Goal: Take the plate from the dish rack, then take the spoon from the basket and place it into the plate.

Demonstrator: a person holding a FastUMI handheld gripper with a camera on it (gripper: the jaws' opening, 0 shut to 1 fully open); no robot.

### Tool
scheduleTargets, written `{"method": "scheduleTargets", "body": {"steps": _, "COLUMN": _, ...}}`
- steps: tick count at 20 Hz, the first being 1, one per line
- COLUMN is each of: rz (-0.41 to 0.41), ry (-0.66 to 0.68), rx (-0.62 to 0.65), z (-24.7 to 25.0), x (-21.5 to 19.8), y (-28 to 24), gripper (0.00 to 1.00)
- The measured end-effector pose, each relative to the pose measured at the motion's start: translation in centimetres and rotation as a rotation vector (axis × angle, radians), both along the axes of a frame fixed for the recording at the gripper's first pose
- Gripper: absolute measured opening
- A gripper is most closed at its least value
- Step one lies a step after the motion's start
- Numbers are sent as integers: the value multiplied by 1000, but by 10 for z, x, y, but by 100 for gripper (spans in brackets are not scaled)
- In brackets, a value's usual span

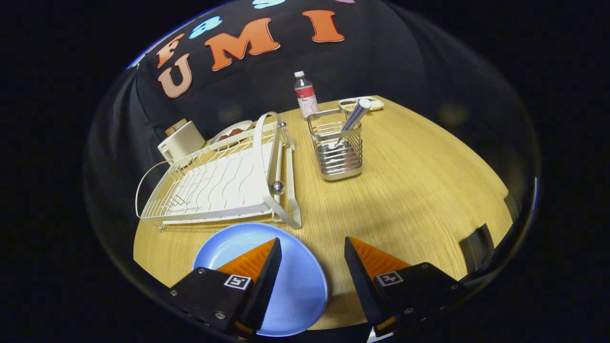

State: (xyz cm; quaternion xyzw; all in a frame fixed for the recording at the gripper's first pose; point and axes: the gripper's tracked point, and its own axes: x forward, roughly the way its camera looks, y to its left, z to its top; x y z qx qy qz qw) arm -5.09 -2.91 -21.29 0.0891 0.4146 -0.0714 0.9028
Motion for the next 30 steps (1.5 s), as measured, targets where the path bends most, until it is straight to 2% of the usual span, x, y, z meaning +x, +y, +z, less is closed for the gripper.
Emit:
{"method": "scheduleTargets", "body": {"steps": 8, "rz": -86, "ry": -174, "rx": -153, "z": 47, "x": 57, "y": -60, "gripper": 81}}
{"method": "scheduleTargets", "body": {"steps": 13, "rz": -108, "ry": -285, "rx": -213, "z": 59, "x": 92, "y": -77, "gripper": 72}}
{"method": "scheduleTargets", "body": {"steps": 17, "rz": -111, "ry": -296, "rx": -234, "z": 51, "x": 109, "y": -77, "gripper": 52}}
{"method": "scheduleTargets", "body": {"steps": 20, "rz": -106, "ry": -325, "rx": -167, "z": 50, "x": 120, "y": -68, "gripper": 31}}
{"method": "scheduleTargets", "body": {"steps": 24, "rz": -119, "ry": -353, "rx": -88, "z": 50, "x": 128, "y": -66, "gripper": 16}}
{"method": "scheduleTargets", "body": {"steps": 30, "rz": -88, "ry": -390, "rx": -89, "z": 76, "x": 121, "y": -58, "gripper": 10}}
